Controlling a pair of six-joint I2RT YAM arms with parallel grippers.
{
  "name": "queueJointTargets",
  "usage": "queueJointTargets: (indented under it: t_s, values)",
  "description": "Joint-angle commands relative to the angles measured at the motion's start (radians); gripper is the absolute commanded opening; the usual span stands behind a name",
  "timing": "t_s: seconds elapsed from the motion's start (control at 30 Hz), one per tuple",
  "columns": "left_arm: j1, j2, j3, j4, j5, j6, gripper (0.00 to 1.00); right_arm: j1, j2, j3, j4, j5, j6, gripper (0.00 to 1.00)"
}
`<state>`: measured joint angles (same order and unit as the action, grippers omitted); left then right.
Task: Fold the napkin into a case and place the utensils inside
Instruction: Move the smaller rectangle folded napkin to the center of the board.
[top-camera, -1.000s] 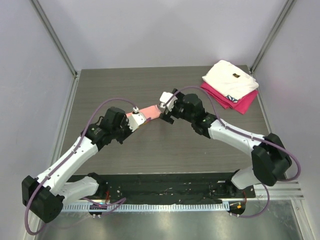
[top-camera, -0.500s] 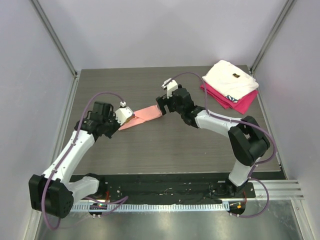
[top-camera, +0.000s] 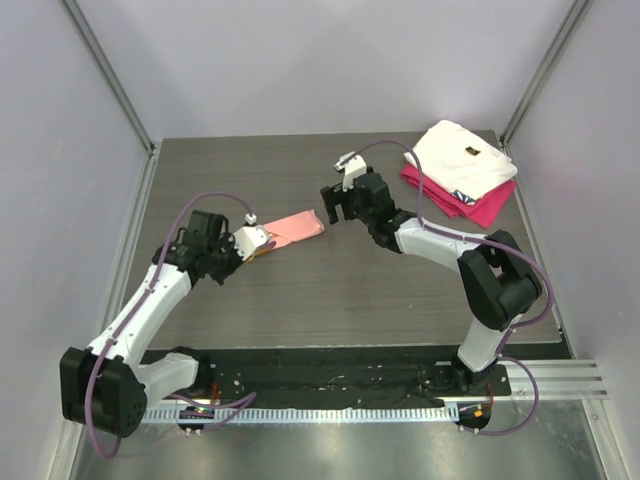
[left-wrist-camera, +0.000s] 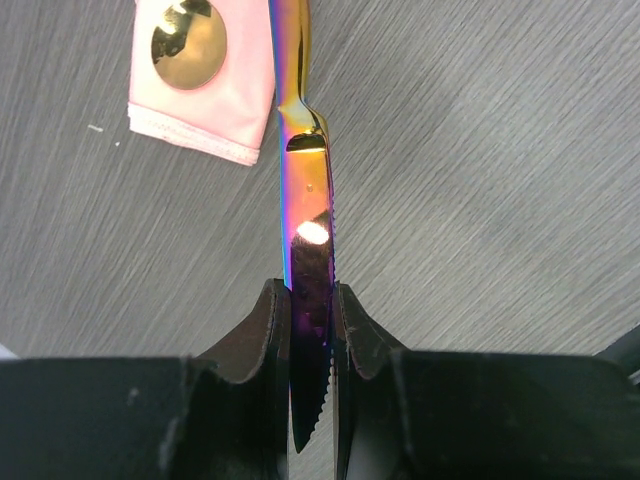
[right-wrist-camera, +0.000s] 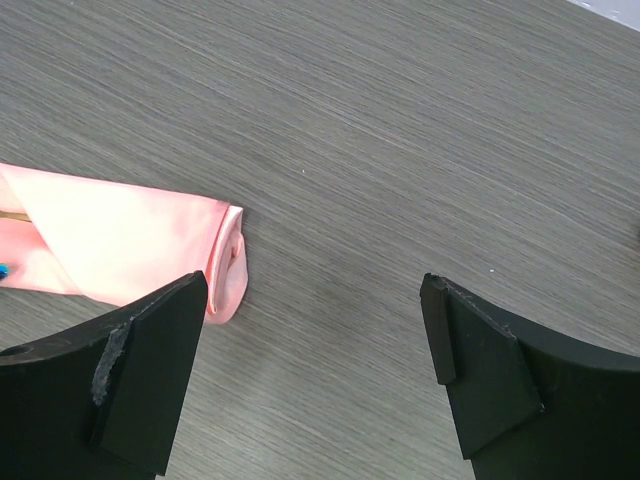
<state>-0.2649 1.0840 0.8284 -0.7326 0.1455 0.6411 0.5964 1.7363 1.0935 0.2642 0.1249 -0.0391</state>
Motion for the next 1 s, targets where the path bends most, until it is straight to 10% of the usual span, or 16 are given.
queueJointTargets:
  t_s: [0.0, 0.97]
  values:
    - [0.007, 0.045, 0.031, 0.087, 0.032, 0.026, 0.00, 0.005, -0.021, 0.014, 0.049, -0.010, 0.008, 0.96]
    - [0.035, 0.146, 0.100, 0.119, 0.034, 0.011, 0.00, 0.002, -0.044, -0.014, 0.060, -0.034, -0.004, 0.96]
